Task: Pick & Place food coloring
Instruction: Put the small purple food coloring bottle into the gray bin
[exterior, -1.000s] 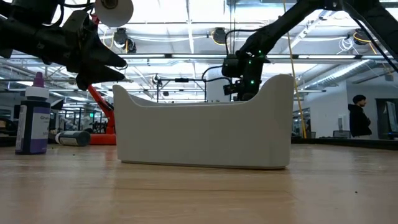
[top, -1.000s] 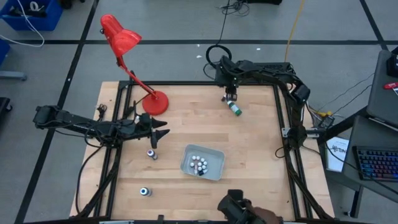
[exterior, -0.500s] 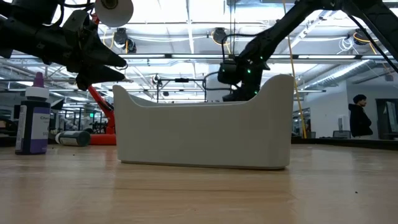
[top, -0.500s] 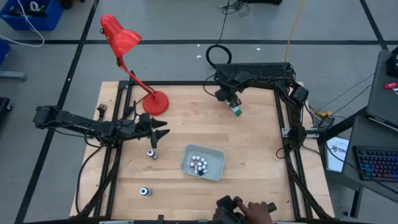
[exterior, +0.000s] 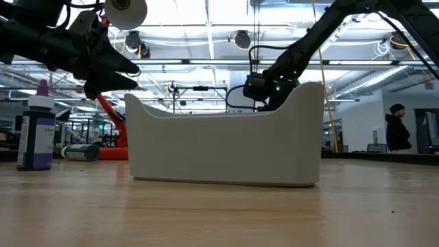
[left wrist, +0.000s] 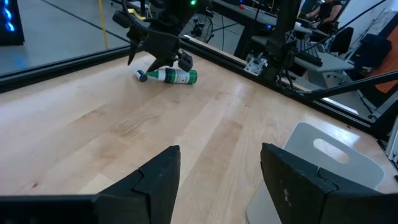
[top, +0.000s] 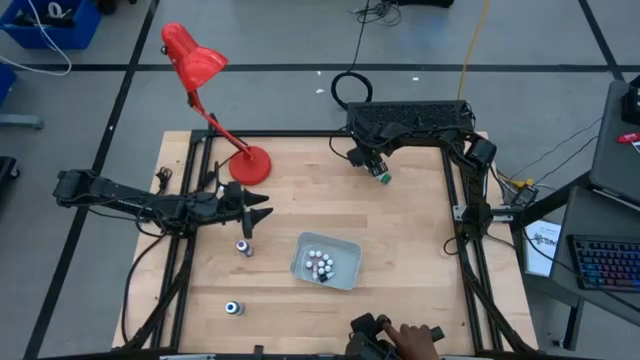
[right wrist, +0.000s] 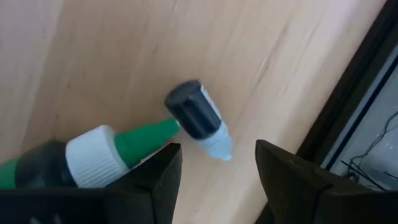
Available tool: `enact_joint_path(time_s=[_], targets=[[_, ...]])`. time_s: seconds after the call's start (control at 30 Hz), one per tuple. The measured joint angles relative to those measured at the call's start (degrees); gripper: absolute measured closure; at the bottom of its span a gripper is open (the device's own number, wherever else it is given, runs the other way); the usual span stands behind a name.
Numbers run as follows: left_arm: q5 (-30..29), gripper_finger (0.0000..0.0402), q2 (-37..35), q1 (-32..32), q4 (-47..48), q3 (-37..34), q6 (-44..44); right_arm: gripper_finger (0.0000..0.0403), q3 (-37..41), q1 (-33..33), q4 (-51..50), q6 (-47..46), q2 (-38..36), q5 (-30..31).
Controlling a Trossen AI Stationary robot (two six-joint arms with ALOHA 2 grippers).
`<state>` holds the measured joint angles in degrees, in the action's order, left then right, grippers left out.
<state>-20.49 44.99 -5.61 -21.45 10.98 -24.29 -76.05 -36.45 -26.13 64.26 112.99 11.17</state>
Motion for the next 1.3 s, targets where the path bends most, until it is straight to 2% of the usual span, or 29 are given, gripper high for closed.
enact_joint_path(time_s=[0.2,0.7,1.3], targets=[[0.0,0.0178,0.0,0.0,0.0,0.0,0.0,0.0211,0.0,0.0,1.4,-0.5,0.0,-2.3],[0.0,0.0178,0.0,0.0,0.0,0.0,0.0,0.0217,-0.1,-0.3,0.6,-1.2,0.9,-2.8],[0.0,0.0178,0.0,0.0,0.0,0.0,0.0,0.0351,-0.1,-0.2,-0.2,-5.0,1.0,-3.9]])
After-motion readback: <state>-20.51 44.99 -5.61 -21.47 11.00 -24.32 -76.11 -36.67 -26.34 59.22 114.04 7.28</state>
